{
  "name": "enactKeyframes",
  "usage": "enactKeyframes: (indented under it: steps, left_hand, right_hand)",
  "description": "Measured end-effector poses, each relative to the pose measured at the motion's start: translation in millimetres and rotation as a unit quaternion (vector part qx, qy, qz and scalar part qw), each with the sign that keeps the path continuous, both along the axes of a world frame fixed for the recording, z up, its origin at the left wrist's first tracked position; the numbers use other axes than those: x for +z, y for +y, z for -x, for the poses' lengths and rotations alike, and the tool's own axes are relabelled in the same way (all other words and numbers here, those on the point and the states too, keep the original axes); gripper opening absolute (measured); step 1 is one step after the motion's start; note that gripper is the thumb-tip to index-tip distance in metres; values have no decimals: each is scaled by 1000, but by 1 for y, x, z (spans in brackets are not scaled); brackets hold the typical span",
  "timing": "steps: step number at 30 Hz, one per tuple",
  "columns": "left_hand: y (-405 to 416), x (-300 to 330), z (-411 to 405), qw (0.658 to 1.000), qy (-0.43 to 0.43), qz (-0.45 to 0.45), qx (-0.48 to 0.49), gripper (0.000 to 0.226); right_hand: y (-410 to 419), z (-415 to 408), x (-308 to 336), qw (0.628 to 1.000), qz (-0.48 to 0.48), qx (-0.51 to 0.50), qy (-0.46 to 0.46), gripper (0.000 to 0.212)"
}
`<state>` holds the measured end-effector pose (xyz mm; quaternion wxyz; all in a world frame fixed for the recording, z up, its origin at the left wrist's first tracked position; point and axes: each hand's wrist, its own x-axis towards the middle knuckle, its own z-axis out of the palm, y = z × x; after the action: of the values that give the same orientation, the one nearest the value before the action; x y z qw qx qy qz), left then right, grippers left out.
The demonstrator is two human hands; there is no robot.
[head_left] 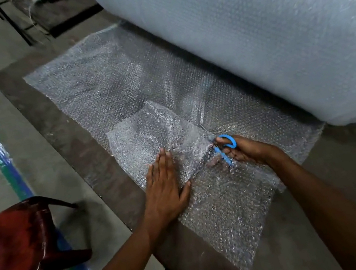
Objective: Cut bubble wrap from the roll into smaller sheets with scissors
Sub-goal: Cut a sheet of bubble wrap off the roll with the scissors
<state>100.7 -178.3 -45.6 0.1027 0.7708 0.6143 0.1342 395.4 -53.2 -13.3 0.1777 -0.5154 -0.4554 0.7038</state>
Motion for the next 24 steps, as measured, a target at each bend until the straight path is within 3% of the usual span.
enactKeyframes:
  steps: [3, 5, 7, 12, 17, 24]
  left_hand:
    - [16, 24, -14, 988, -66, -68, -126, 92]
    - [35, 32, -33, 980, -107, -70, -155, 88]
    - [50, 30, -53, 984, -143, -34, -104, 82]
    - [66, 6, -70, 976, -213, 28, 36, 63]
    - [66, -6, -63, 975, -217, -1, 42, 30]
    - [64, -16, -62, 976, -216, -29, 21, 30]
  right_hand:
    - [2, -2, -5, 1000, 14, -5, 13, 37]
    - [4, -4, -11, 1000, 15, -10, 6, 47]
    - [8, -11, -27, 1000, 17, -22, 4, 58]
    - [4, 1, -5, 1000, 12, -18, 5, 40]
    - [3, 4, -1, 1000, -5, 3, 17, 31]
    - [7, 3, -4, 999, -42, 28, -3, 48]
